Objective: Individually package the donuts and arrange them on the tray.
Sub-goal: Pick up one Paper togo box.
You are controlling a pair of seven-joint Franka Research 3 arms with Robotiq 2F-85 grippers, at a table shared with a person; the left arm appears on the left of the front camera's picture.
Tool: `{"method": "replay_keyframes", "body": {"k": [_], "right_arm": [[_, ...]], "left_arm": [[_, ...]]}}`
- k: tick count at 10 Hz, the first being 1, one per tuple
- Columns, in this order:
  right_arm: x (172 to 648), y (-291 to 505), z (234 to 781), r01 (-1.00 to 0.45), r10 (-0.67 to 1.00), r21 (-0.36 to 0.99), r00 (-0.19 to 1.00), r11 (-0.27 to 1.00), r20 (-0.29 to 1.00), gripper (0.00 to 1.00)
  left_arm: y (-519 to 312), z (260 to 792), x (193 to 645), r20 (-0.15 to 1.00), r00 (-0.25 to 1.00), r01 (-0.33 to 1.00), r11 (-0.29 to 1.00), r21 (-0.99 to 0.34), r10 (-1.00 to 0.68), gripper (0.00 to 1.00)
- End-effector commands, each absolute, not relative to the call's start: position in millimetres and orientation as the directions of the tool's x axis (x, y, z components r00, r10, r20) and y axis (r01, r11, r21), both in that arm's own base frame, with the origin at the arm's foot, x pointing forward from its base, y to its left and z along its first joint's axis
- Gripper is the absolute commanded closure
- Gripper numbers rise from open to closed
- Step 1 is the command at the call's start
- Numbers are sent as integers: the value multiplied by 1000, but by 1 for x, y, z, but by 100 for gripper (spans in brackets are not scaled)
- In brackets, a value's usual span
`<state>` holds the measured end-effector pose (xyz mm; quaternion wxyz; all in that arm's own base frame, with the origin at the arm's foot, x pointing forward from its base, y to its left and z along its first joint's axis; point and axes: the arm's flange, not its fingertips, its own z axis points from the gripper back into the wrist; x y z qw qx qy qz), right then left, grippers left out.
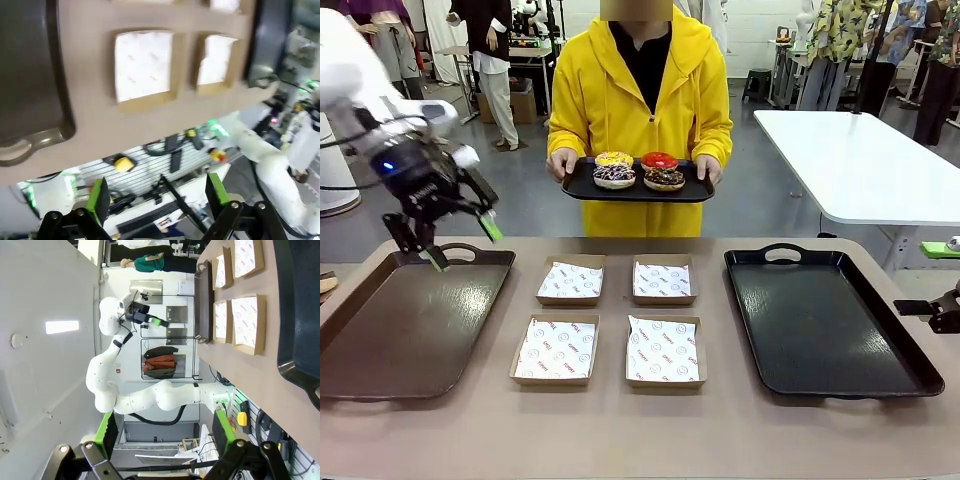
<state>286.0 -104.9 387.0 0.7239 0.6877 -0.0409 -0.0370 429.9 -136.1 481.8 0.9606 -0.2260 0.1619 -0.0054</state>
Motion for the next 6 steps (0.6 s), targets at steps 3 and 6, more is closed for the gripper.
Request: {"method": "replay_keyframes", "body": {"k": [3,6], "right_arm": [[286,-105,388,-9,-111,999,994,37,13,0],[286,-105,388,-9,-111,999,994,37,13,0]], "left_arm": [[-203,409,439,-284,956,55,995,-89,-78,0],[-230,378,432,-219,974,60,998,-22,-64,0]]}}
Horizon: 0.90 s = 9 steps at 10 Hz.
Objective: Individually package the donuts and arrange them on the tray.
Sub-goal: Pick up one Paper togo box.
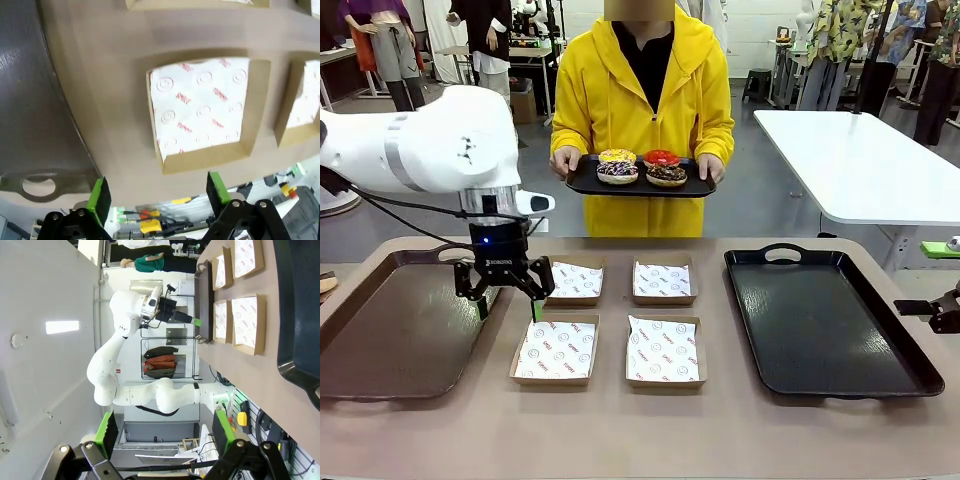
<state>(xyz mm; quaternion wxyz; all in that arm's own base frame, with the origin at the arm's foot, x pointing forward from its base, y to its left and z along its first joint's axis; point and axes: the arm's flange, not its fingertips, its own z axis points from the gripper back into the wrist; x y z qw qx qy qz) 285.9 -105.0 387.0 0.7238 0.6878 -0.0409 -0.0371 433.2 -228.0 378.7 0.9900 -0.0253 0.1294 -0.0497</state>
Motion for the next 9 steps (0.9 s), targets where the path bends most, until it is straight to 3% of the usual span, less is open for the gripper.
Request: {"method": "replay_keyframes", "body": {"k": [1,9], "right_arm": [[286,-105,388,-9,-111,999,994,37,13,0],[286,-105,388,-9,-111,999,994,37,13,0]], "left_arm": [[-237,371,428,-203,978,59,998,0,-58,0],[-237,370,429,-219,972,83,996,-31,-88,0]]}}
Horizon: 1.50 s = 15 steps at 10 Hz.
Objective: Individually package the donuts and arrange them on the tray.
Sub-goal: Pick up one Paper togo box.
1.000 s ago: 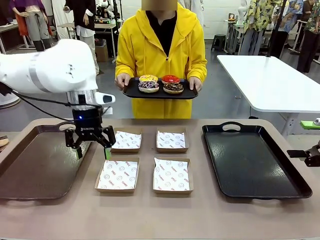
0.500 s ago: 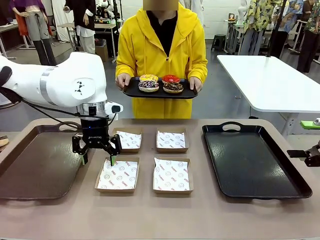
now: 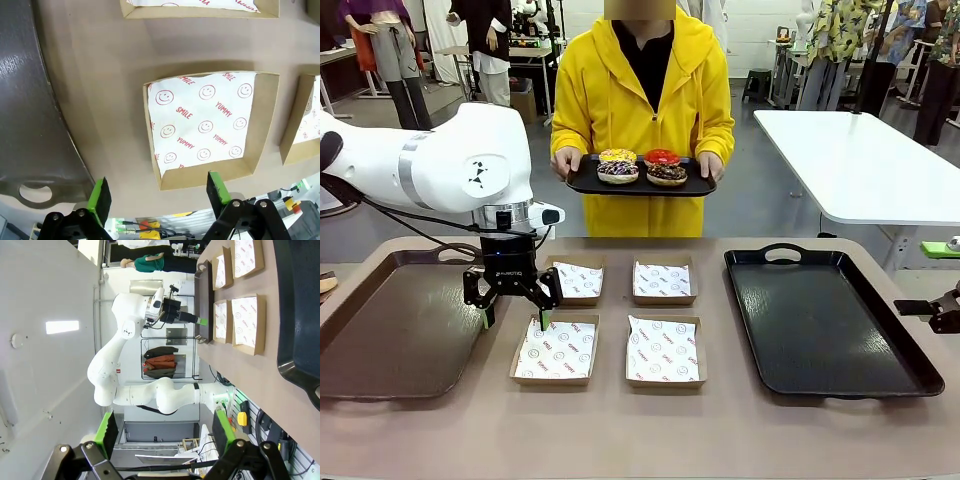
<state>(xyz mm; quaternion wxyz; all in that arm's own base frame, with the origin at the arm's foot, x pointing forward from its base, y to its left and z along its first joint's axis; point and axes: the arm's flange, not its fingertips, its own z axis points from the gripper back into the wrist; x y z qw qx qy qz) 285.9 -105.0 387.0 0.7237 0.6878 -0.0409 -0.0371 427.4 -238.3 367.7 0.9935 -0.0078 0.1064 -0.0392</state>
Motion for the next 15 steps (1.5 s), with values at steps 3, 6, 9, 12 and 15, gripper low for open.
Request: {"method": "replay_keyframes", "body": {"k": [3,6,9,12,15], "right_arm": [[286,-105,388,-9,-111,999,994,37,13,0],[286,-105,388,-9,-111,999,994,37,13,0],[286,-105,388,-9,-111,999,994,37,13,0],[286,-105,388,-9,-111,999,994,37,13,0],[286,-105,388,-9,-111,999,994,37,13,0]], "left_arm": [[-251,361,405,-67,996,65,993,95,-59,0],[-259,347,383,44,999,9,986,169,-16,0],[-254,340,375,109,993,-61,992,114,48,0],[-247,331,376,131,989,-74,995,69,65,0],[-236,317,383,101,994,-48,998,35,44,54]]}}
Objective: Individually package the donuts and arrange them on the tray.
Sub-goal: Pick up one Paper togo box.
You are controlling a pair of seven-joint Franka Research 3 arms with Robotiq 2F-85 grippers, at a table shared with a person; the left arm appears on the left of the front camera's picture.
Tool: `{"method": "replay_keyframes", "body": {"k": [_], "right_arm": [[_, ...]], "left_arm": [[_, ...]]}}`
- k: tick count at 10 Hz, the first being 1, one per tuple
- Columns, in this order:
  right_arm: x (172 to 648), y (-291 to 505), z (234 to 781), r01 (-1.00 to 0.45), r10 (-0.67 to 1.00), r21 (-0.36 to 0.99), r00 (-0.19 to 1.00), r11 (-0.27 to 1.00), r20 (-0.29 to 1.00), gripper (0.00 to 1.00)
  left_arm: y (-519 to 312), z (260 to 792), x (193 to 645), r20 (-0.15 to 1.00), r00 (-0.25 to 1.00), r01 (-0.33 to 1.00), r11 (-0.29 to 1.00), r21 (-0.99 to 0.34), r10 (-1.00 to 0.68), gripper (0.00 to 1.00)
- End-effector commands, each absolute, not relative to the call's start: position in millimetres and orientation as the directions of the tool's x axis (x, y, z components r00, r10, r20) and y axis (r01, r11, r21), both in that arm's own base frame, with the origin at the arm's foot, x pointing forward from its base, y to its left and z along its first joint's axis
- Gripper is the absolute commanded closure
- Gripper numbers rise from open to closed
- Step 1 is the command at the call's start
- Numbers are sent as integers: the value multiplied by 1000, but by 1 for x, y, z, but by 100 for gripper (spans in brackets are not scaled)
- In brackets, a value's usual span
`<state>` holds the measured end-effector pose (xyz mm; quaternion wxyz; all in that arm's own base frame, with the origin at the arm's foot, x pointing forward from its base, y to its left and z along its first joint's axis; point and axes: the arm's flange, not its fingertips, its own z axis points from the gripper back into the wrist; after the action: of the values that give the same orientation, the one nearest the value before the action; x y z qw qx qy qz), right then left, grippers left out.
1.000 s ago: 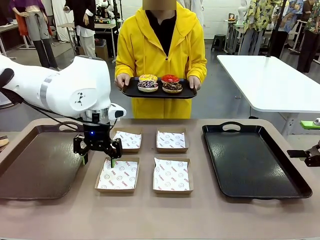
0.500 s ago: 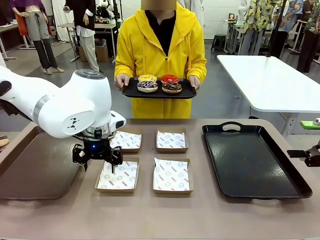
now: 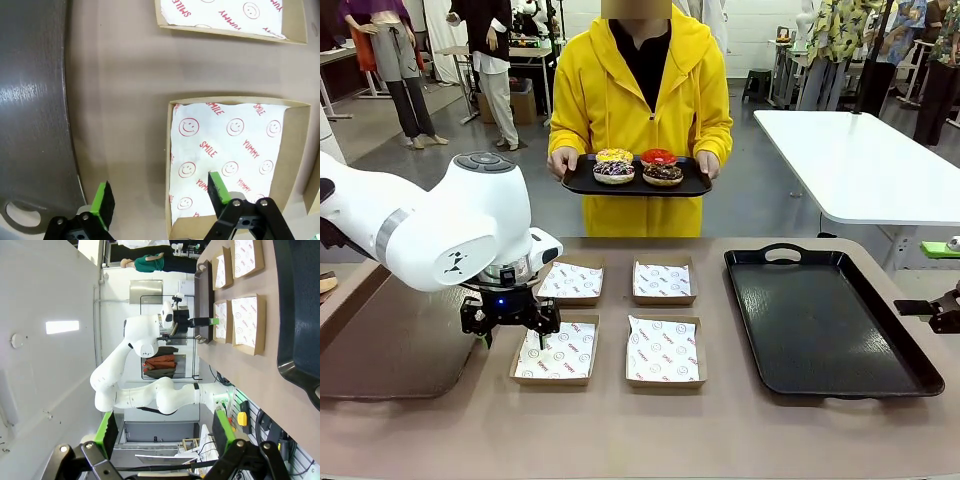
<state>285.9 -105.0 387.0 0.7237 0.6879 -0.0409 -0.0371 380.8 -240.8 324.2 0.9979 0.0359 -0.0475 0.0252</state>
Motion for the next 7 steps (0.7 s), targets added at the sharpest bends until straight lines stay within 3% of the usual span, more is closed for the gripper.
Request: {"method": "replay_keyframes", "body": {"k": [1,2,4,5,7], "right_arm": [[286,-105,388,-9,-111,999,994,37,13,0],[286,-105,388,-9,-111,999,994,37,13,0],[286,-105,388,-9,-111,999,994,37,13,0],[286,-105,388,-9,-111,999,994,37,13,0],[286,-105,388,-9,-111,999,994,37,13,0]], "left_arm": [[-234,317,384,102,994,-39,999,14,38,58],[-233,319,385,102,994,-33,999,4,32,100],[-229,321,385,105,994,-32,999,-10,33,100],[-230,322,385,103,994,-31,999,-16,33,82],[-232,323,387,96,995,-34,999,-22,36,100]]}}
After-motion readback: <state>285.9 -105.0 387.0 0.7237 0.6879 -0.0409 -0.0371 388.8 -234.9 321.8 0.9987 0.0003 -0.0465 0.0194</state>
